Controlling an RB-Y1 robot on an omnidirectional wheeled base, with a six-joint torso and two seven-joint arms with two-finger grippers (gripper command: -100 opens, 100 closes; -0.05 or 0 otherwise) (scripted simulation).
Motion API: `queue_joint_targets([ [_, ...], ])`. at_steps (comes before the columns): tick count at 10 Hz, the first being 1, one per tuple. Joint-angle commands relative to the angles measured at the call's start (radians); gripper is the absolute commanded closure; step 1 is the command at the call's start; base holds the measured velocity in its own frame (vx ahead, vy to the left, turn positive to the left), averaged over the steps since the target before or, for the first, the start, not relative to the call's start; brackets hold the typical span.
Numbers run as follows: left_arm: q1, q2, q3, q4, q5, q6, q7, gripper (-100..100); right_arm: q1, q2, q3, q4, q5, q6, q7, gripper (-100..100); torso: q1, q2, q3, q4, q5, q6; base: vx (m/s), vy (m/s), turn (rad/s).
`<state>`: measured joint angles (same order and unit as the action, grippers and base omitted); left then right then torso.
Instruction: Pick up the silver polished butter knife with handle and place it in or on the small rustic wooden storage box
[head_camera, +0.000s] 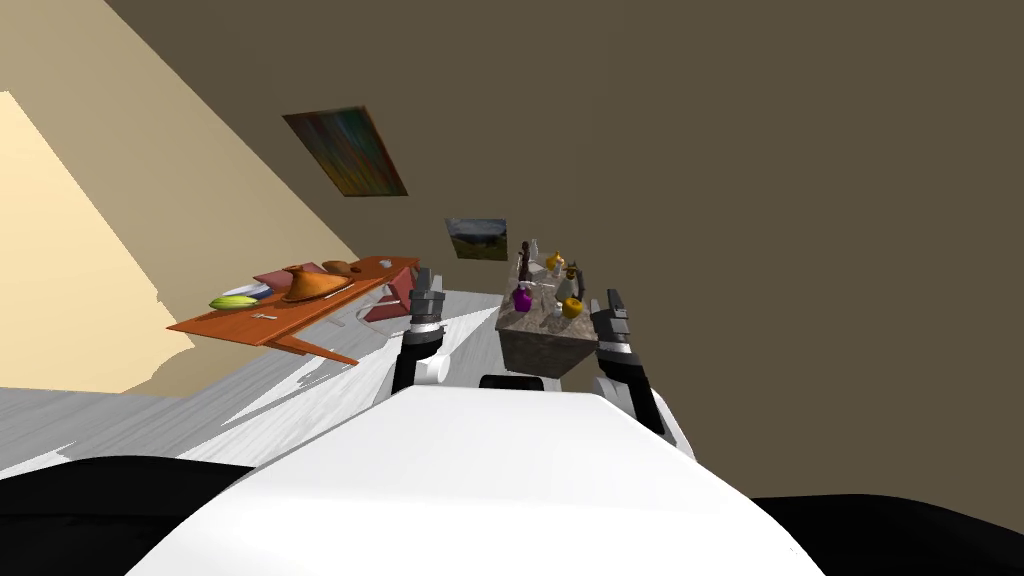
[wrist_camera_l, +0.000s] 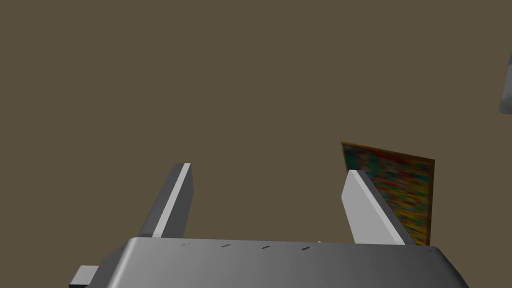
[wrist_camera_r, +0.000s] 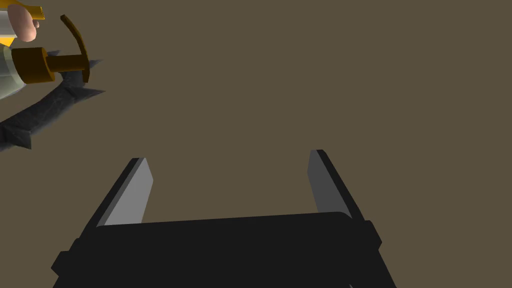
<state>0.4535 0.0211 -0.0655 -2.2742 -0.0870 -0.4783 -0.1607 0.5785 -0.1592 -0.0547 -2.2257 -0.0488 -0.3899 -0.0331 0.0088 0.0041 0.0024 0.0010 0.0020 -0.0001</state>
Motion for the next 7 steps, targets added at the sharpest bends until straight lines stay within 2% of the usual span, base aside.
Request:
queue_joint_targets([
  [1, 0.0, 0.0, 0.0, 0.0, 0.0, 0.0, 0.0, 0, 0.009, -0.05, -0.018, 0.047, -0.012, -0.001, 0.009, -100, 0.0, 0.0, 0.0, 0.0, 0.0, 0.0, -0.082, 0.137, 0.062],
  [2, 0.0, 0.0, 0.0, 0.0, 0.0, 0.0, 0.0, 0, 0.021, -0.081, -0.026, 0.073, -0.02, -0.001, 0.015, -100, 0.0, 0.001, 0.001, 0.0, 0.0, 0.0, -0.096, 0.154, 0.069],
  [3, 0.0, 0.0, 0.0, 0.0, 0.0, 0.0, 0.0, 0, 0.021, -0.091, -0.026, 0.073, -0.02, -0.001, 0.015, -100, 0.001, 0.002, 0.001, 0.0, 0.0, 0.0, -0.064, 0.109, 0.011],
  [5, 0.0, 0.0, 0.0, 0.0, 0.0, 0.0, 0.0, 0, 0.047, -0.162, -0.036, 0.129, -0.038, 0.003, 0.032, -100, -0.001, 0.0, 0.0, 0.0, 0.0, 0.0, -0.042, 0.139, 0.065],
  [6, 0.0, 0.0, 0.0, 0.0, 0.0, 0.0, 0.0, 0, 0.047, -0.174, -0.036, 0.129, -0.038, 0.003, 0.032, -100, 0.001, -0.001, 0.0, 0.0, 0.0, 0.0, -0.039, 0.111, 0.014],
  [7, 0.0, 0.0, 0.0, 0.0, 0.0, 0.0, 0.0, 0, 0.061, -0.212, -0.039, 0.159, -0.049, 0.007, 0.043, -100, -0.002, -0.001, 0.0, 0.0, 0.0, 0.0, -0.051, 0.112, 0.051],
])
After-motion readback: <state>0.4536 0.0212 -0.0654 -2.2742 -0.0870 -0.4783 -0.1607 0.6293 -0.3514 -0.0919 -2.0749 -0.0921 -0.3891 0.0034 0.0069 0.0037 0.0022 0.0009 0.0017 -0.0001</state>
